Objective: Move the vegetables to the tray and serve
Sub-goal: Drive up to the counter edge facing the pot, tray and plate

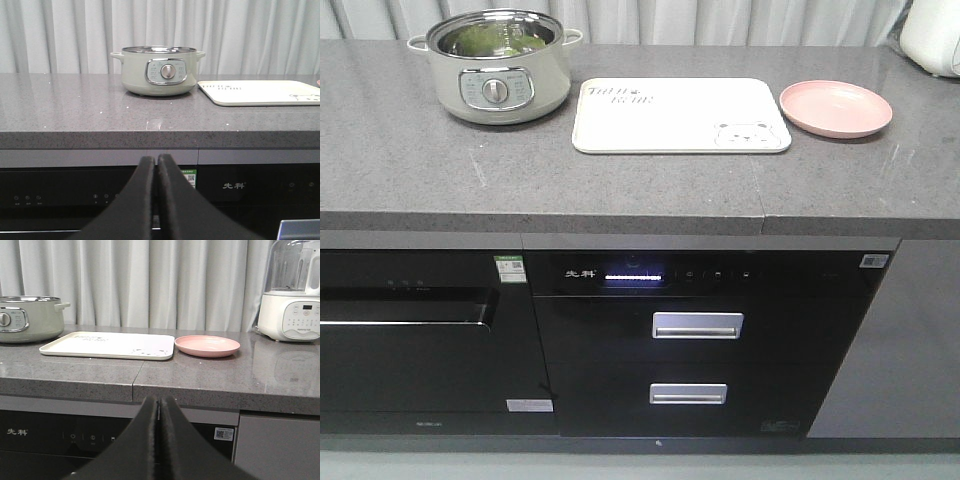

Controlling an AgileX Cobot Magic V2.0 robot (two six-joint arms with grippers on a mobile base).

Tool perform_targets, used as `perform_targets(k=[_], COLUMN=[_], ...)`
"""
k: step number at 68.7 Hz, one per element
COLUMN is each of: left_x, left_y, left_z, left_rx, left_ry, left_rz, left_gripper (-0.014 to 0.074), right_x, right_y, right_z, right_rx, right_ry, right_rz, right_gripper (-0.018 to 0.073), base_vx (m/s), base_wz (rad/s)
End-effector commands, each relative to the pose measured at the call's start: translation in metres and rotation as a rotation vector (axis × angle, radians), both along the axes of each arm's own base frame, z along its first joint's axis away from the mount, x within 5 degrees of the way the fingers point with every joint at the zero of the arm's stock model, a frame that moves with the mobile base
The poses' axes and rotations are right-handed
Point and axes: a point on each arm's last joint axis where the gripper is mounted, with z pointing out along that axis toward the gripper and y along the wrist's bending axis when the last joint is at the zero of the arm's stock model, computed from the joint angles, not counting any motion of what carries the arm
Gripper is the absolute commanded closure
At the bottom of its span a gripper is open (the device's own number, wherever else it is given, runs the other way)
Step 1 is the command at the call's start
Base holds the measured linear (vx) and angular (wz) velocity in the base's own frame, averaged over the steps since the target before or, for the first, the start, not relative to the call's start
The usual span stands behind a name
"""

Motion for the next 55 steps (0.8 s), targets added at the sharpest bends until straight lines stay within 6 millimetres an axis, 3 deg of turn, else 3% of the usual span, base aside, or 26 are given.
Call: perform_targets(k=[1, 55], left_x=[-0.0003, -0.0003], left_y=[-0.0007, -0.0007], left_z=[-0.0013, -0.0013], left_rx=[-0.003, -0.003], left_ry=[-0.060, -0.060], left_rz=[-0.009, -0.009], left_gripper=[0.0602, 0.0602], right_x=[0.0007, 0.0007], right_y=[0.0014, 0.0014], right_z=[0.0009, 0.0009], right_rx=[-0.010, -0.010], right_ry=[-0.049, -0.049], right_rz=[0.013, 0.013], right_gripper=[0.0562, 0.0562], base_vx=[0.12, 0.13], base_wz=[0.00, -0.03])
